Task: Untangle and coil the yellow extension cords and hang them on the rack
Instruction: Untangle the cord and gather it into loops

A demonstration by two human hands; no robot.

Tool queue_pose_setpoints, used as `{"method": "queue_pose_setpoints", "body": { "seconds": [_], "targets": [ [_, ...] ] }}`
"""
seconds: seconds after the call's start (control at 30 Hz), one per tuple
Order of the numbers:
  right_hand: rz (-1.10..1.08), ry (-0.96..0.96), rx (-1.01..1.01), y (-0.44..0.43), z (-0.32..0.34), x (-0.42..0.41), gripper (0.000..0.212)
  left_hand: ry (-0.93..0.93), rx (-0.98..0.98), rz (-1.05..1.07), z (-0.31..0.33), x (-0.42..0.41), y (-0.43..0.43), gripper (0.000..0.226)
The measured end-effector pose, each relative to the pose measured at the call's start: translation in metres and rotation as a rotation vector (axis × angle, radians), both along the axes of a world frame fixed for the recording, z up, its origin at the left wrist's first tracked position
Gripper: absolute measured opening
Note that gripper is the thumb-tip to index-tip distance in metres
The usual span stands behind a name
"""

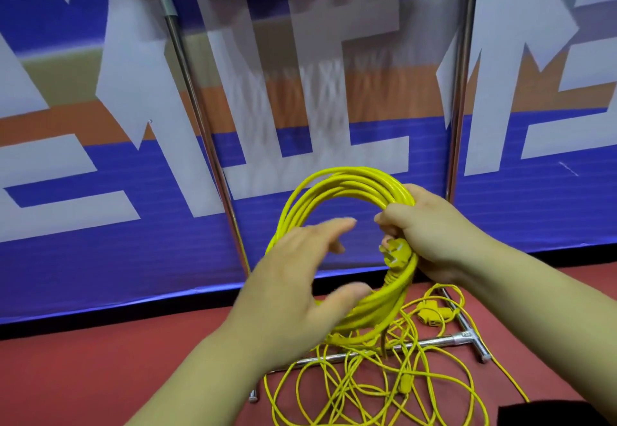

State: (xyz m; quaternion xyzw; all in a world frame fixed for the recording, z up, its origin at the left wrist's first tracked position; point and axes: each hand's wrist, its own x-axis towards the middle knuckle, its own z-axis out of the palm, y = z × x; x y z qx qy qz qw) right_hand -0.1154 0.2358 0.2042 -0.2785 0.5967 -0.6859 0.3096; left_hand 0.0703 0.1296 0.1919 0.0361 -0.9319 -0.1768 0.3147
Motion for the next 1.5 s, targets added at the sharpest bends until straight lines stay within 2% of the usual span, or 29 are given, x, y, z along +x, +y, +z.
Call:
{"method": "queue_pose_setpoints", "body": {
  "seconds": [0.13, 0.27, 0.33, 0.57, 0.67, 0.77, 0.8, 0.87, 0.93, 0.97, 1.03, 1.1, 1.17, 1.23, 1.33, 1.43, 1.5],
  "targets": [
    [-0.048, -0.070, -0.022, -0.005, 0.000, 0.003, 0.024, -0.260, 0.033, -0.022, -0.004, -0.002, 0.003, 0.082],
    [-0.038, -0.097, -0.014, -0.008, -0.001, 0.006, 0.032, -0.443, -0.106, 0.034, -0.005, -0.007, 0.007, 0.109],
    [-0.042, -0.098, -0.007, -0.009, -0.001, 0.008, 0.034, -0.491, -0.153, 0.066, -0.008, -0.010, 0.009, 0.114],
    [-0.055, -0.101, -0.034, -0.005, 0.007, 0.007, 0.031, -0.451, -0.088, 0.071, -0.007, -0.013, 0.008, 0.099],
    [-0.064, -0.080, -0.047, -0.003, 0.012, 0.012, 0.010, -0.455, -0.051, 0.063, -0.001, -0.012, 0.003, 0.096],
    [-0.101, -0.065, 0.046, -0.003, 0.007, 0.007, 0.065, -0.513, 0.001, 0.060, 0.004, -0.011, -0.003, 0.093],
    [-0.106, -0.008, 0.086, -0.003, 0.005, 0.006, 0.076, -0.569, 0.045, 0.059, 0.005, -0.012, -0.005, 0.092],
    [-0.115, 0.176, 0.160, 0.000, 0.004, 0.006, 0.084, -0.638, 0.217, -0.002, 0.006, -0.010, -0.009, 0.087],
    [-0.108, 0.333, 0.187, 0.004, 0.007, 0.008, 0.084, -0.623, 0.375, -0.075, 0.006, -0.006, -0.017, 0.082],
    [-0.082, 0.343, 0.171, 0.005, 0.009, 0.008, 0.081, -0.608, 0.463, -0.107, 0.006, -0.006, -0.020, 0.080],
    [0.006, 0.282, 0.112, 0.007, 0.009, 0.009, 0.068, -0.554, 0.663, -0.148, 0.005, -0.007, -0.023, 0.080],
    [0.099, 0.133, 0.053, 0.008, 0.009, 0.010, 0.048, -0.459, 0.772, -0.186, 0.004, -0.009, -0.025, 0.079],
    [0.133, -0.033, -0.005, 0.007, 0.009, 0.014, 0.034, -0.439, 0.793, -0.231, 0.011, -0.004, -0.025, 0.081],
    [0.112, -0.085, -0.035, 0.005, 0.009, 0.018, 0.027, -0.420, 0.758, -0.277, 0.020, 0.002, -0.023, 0.089],
    [0.105, -0.052, -0.033, 0.004, 0.010, 0.019, 0.028, -0.373, 0.619, -0.240, 0.027, 0.008, -0.016, 0.102],
    [0.128, 0.048, 0.049, 0.008, 0.008, 0.016, 0.031, -0.338, 0.644, -0.229, 0.029, 0.009, -0.014, 0.098],
    [0.147, 0.097, 0.075, 0.011, 0.005, 0.011, 0.035, -0.225, 0.657, -0.194, 0.032, 0.011, -0.017, 0.091]
  ]
}}
